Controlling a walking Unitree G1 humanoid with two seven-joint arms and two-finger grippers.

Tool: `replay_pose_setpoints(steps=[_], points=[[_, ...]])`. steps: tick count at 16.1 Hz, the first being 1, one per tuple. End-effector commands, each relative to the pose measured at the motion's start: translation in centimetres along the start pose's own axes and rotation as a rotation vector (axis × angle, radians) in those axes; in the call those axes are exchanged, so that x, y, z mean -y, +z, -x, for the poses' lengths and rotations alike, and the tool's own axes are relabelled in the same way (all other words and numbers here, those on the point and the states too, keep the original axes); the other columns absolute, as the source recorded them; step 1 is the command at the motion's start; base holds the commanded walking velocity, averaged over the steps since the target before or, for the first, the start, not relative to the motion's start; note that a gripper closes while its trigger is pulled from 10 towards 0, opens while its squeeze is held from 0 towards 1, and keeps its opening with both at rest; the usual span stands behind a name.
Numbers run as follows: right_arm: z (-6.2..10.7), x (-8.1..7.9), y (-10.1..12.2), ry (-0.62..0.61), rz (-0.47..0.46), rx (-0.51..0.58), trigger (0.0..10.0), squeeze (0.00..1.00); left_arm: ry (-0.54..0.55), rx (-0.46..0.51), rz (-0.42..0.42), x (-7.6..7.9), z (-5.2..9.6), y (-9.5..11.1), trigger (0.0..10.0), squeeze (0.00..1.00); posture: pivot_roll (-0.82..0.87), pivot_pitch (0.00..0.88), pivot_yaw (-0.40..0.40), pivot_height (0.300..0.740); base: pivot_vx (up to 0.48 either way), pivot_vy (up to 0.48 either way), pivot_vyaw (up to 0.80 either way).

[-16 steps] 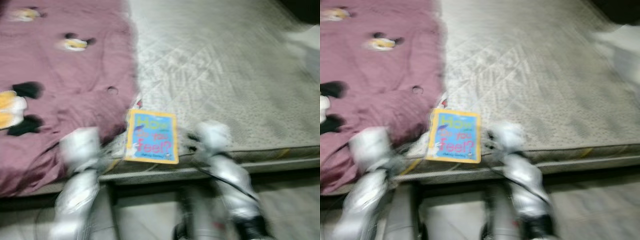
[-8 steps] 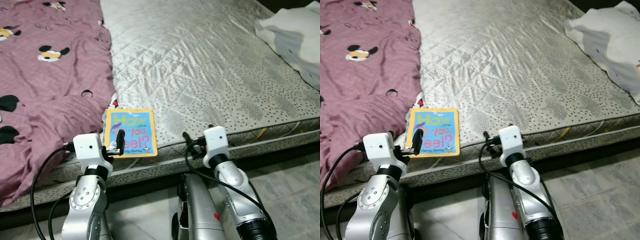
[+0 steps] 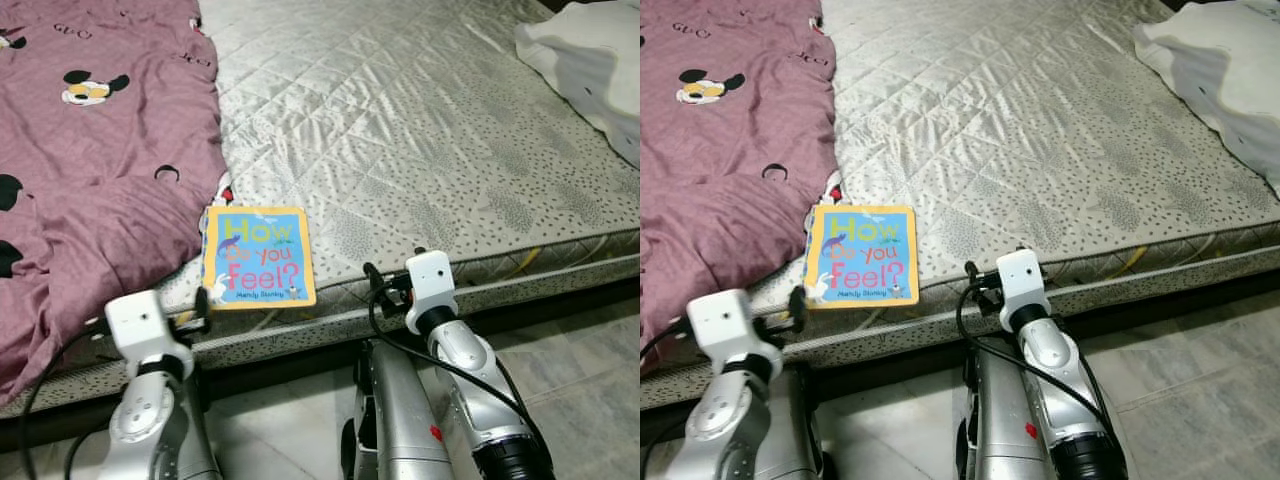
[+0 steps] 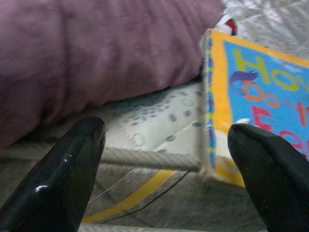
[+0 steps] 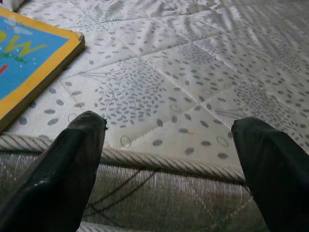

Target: Clean up the room

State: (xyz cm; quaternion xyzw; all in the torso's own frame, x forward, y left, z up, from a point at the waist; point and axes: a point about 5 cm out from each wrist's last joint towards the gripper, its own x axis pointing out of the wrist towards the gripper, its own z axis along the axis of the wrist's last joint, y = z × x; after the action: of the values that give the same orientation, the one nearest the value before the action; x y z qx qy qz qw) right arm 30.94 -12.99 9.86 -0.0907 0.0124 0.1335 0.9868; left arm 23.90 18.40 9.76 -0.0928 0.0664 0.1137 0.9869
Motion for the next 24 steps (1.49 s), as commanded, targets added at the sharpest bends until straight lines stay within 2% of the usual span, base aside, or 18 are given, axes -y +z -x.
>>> replay_pose_setpoints(steps=[1, 2, 3, 5, 6, 9, 10, 12, 15, 17, 20, 22, 24], points=[[0.0, 0.2, 0.1, 0.004, 0.004, -0.013, 10.0, 0.00, 0.003, -0.031, 0.012, -0.1, 0.0, -0.2, 10.0, 0.00, 0.00, 0.224, -0.084, 0.482, 0.000, 0.000, 0.00], [0.2, 0.6, 0.6, 0.001, 0.006, -0.002, 10.0, 0.00, -0.030, -0.093, 0.026, 0.0, -0.4, -0.8, 10.0, 0.00, -0.01, 0.225, -0.087, 0.482, 0.000, 0.000, 0.00], [0.6, 1.0, 1.1, 0.000, 0.007, 0.009, 10.0, 0.00, -0.037, -0.112, 0.049, -0.1, -0.7, -0.9, 10.0, 0.00, -0.02, 0.224, -0.090, 0.482, 0.000, 0.000, 0.00], [1.2, 1.5, 1.4, -0.001, 0.012, 0.014, 10.0, 0.00, -0.027, -0.102, 0.073, -0.4, -1.1, -0.6, 10.0, 0.00, -0.02, 0.228, -0.093, 0.482, 0.000, 0.000, 0.00], [2.2, 2.3, 1.2, -0.002, 0.039, 0.001, 10.0, 0.00, -0.071, -0.115, 0.086, -0.2, -1.3, -0.6, 10.0, 0.00, -0.03, 0.232, -0.100, 0.482, 0.000, 0.000, 0.00], [3.1, 3.1, 0.9, -0.011, 0.056, -0.017, 10.0, 0.00, -0.097, -0.134, 0.083, 0.0, -1.6, -0.8, 10.0, 0.00, -0.04, 0.237, -0.103, 0.482, 0.000, 0.000, 0.00], [3.5, 3.5, 1.1, -0.018, 0.066, -0.024, 10.0, 0.00, -0.114, -0.122, 0.095, 0.6, -2.4, -0.4, 10.0, 0.00, -0.05, 0.239, -0.106, 0.482, 0.000, 0.000, 0.00], [3.5, 3.6, 1.4, -0.021, 0.071, -0.023, 10.0, 0.00, -0.154, -0.097, 0.109, 1.5, -2.8, 0.1, 10.0, 0.00, -0.06, 0.235, -0.103, 0.482, 0.000, 0.000, 0.00], [3.4, 3.5, 1.6, -0.024, 0.072, -0.022, 10.0, 0.00, -0.226, -0.063, 0.071, 2.6, -2.7, 1.0, 10.0, 0.00, -0.06, 0.228, -0.099, 0.482, 0.000, 0.000, 0.00], [3.4, 3.4, 1.7, -0.023, 0.071, -0.022, 10.0, 0.00, -0.213, -0.072, 0.073, 2.4, -2.8, 0.8, 10.0, 0.00, -0.06, 0.224, -0.100, 0.482, 0.000, 0.000, 0.00], [3.0, 3.2, 2.0, -0.016, 0.075, -0.013, 10.0, 0.00, -0.203, -0.156, 0.119, 1.8, -2.9, -0.6, 10.0, 0.00, -0.06, 0.211, -0.103, 0.482, 0.000, 0.000, 0.00], [2.9, 3.4, 2.1, -0.015, 0.080, -0.010, 10.0, 0.00, -0.268, -0.210, 0.126, 2.3, -2.9, -1.5, 10.0, 0.00, -0.07, 0.207, -0.106, 0.482, 0.000, 0.000, 0.00], [2.7, 3.5, 2.3, -0.018, 0.084, -0.007, 10.0, 0.00, -0.333, -0.232, 0.173, 2.8, -2.9, -2.0, 10.0, 0.00, -0.07, 0.206, -0.106, 0.482, 0.000, 0.000, 0.00]])
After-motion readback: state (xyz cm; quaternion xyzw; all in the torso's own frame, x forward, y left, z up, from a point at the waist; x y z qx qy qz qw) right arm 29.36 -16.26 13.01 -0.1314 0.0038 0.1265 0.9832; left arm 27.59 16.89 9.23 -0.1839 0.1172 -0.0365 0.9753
